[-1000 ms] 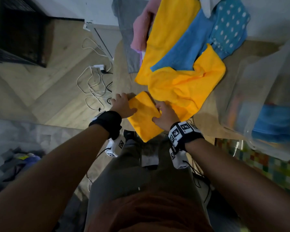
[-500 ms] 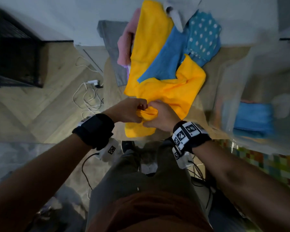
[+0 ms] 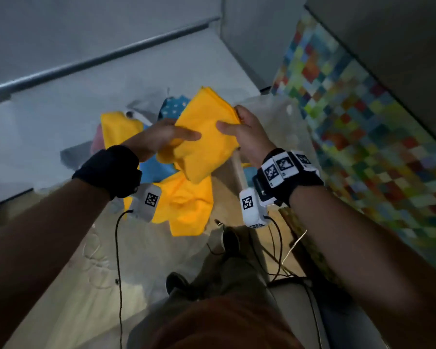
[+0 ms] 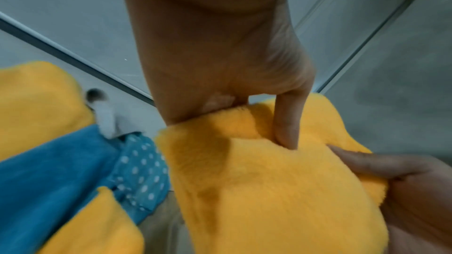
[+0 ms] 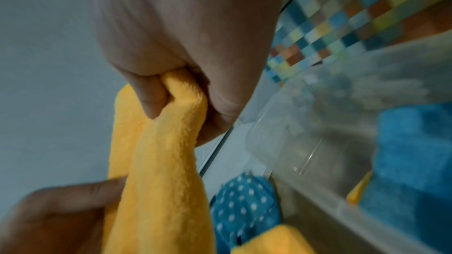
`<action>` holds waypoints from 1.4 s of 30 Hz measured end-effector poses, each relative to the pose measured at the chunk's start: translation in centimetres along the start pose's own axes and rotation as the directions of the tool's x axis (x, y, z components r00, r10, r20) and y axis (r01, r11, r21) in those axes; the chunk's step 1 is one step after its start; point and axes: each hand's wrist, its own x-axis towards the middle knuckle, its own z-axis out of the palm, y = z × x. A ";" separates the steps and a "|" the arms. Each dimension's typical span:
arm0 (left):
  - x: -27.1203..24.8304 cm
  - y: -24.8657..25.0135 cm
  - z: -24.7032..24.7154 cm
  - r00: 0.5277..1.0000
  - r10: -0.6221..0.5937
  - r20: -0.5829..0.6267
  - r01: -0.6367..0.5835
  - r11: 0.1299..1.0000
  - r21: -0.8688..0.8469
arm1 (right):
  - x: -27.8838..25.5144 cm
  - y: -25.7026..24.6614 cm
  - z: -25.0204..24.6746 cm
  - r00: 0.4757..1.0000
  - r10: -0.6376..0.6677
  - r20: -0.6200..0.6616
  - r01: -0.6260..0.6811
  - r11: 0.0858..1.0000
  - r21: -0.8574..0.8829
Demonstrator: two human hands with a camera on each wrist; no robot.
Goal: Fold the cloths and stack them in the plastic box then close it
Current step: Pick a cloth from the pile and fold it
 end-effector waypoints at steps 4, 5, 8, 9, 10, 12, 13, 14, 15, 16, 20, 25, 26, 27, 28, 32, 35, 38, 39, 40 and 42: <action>4.0 3.3 3.0 0.998 -0.015 0.055 0.012 0.999 0.049 | -0.3 0.2 -7.8 0.976 0.101 -0.195 -0.099 0.995 0.024; 5.3 3.8 4.0 0.998 -0.014 0.058 0.010 0.998 0.070 | 0.0 0.8 -9.4 0.964 0.128 -0.233 -0.126 0.992 0.024; 9.1 4.1 7.2 0.995 0.020 0.101 -0.050 0.952 0.303 | -0.1 2.5 -13.1 0.913 0.159 -0.376 -0.216 0.970 -0.113; 10.6 3.9 8.4 0.992 0.030 0.120 -0.077 0.909 0.409 | -0.3 3.4 -14.4 0.901 0.152 -0.406 -0.244 0.952 -0.186; 11.8 3.4 9.8 0.991 0.042 0.127 -0.101 0.859 0.502 | -0.6 4.2 -15.3 0.897 0.142 -0.419 -0.270 0.925 -0.265; 14.0 2.0 12.7 0.987 0.081 0.141 -0.152 0.773 0.616 | -0.8 6.6 -16.8 0.908 0.106 -0.404 -0.298 0.842 -0.450; 14.8 1.3 14.1 0.985 0.078 0.152 -0.158 0.748 0.644 | -0.8 7.7 -17.3 0.916 0.099 -0.389 -0.310 0.790 -0.529; 15.4 0.7 15.4 0.985 0.060 0.163 -0.155 0.730 0.665 | -0.6 8.5 -17.6 0.918 0.122 -0.377 -0.337 0.742 -0.580; 16.1 -0.1 16.4 0.983 0.035 0.178 -0.149 0.718 0.680 | -0.5 9.5 -17.8 0.920 0.155 -0.360 -0.356 0.712 -0.605; 16.5 -0.8 17.3 0.982 0.003 0.188 -0.137 0.697 0.704 | -0.5 10.2 -17.7 0.926 0.194 -0.324 -0.364 0.686 -0.629; 18.2 -3.5 18.9 0.972 -0.102 0.211 -0.126 0.532 0.837 | -0.2 12.9 -17.8 0.952 0.278 -0.130 -0.249 0.447 -0.859; 18.7 -4.8 19.2 0.970 -0.134 0.203 -0.162 0.269 0.949 | 1.1 13.9 -17.9 0.944 0.330 -0.015 -0.057 0.117 -0.992; 18.8 -4.7 19.3 0.970 -0.123 0.210 -0.181 0.216 0.960 | 1.5 13.9 -17.8 0.945 0.326 0.033 -0.012 0.136 -0.991; 18.9 -4.7 19.5 0.964 -0.115 0.238 -0.213 0.197 0.957 | 1.9 13.9 -17.8 0.940 0.334 0.077 0.017 0.178 -0.984; 18.9 -4.5 19.6 0.953 -0.131 0.275 -0.243 0.215 0.946 | 2.3 13.9 -17.8 0.924 0.368 0.107 0.023 0.225 -0.974; 19.0 -5.4 20.0 0.871 -0.357 0.336 -0.250 0.265 0.931 | 3.5 14.6 -17.7 0.820 0.545 0.174 -0.005 0.310 -0.951; 19.2 -6.4 20.8 0.896 -0.354 0.267 -0.224 0.159 0.962 | 4.2 15.3 -17.8 0.822 0.545 0.163 -0.040 0.341 -0.939; 19.6 -7.0 21.4 0.923 -0.310 0.227 -0.194 0.132 0.972 | 5.0 16.1 -17.7 0.821 0.553 0.142 -0.052 0.319 -0.946; 19.9 -7.3 21.6 0.926 -0.300 0.229 -0.198 0.130 0.972 | 5.2 16.5 -17.7 0.814 0.565 0.135 -0.053 0.303 -0.951; 20.0 -7.5 21.7 0.925 -0.298 0.236 -0.209 0.118 0.971 | 5.3 16.9 -17.6 0.808 0.575 0.124 -0.059 0.289 -0.956; 20.2 -8.1 22.0 0.929 -0.289 0.231 -0.209 0.105 0.972 | 5.6 17.7 -17.5 0.812 0.576 0.093 -0.084 0.274 -0.958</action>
